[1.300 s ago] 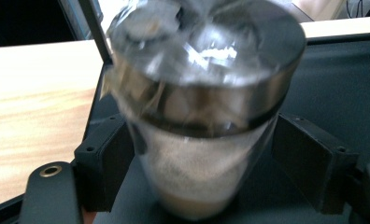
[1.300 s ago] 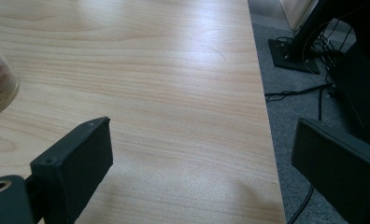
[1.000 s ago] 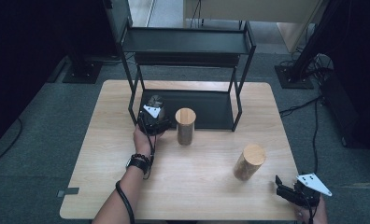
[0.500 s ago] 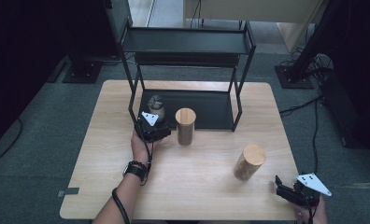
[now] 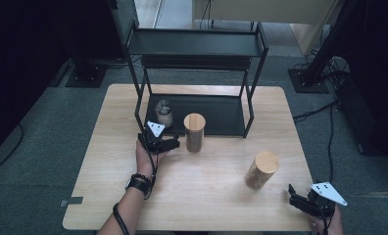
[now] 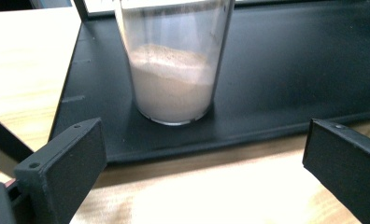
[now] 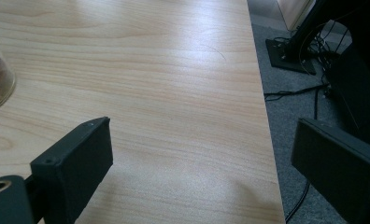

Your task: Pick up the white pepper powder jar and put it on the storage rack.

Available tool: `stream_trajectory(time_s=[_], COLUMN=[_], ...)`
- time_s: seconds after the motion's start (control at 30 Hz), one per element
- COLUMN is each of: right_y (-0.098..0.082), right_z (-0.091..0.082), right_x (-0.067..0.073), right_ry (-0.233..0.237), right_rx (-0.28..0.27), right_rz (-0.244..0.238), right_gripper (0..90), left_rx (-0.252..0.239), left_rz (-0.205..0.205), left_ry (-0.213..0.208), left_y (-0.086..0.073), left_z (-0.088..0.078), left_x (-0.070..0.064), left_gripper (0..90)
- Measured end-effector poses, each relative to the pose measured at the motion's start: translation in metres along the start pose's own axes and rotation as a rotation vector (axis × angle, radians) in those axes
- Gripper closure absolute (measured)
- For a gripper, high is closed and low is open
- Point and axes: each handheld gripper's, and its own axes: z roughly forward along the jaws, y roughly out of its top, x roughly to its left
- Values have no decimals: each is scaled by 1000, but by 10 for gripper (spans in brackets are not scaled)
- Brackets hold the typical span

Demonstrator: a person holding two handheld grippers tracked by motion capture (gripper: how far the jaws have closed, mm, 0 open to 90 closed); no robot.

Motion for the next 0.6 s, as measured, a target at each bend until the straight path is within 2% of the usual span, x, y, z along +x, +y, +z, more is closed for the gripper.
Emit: stream_trajectory(time_s=[0.4, 0.6], right_y=[0, 0], right_z=[0, 0], right_x=[1, 1], right_ry=[-7, -10], right_rx=[4, 5], right_rz=[-5, -8], right_gripper=[56, 56], left_rx=[-18, -26], left_rz=[7, -7], left_ry=[-34, -42], left_y=[-9, -13], left_z=[-15, -23], left_x=[6, 10], left_gripper=[0, 0])
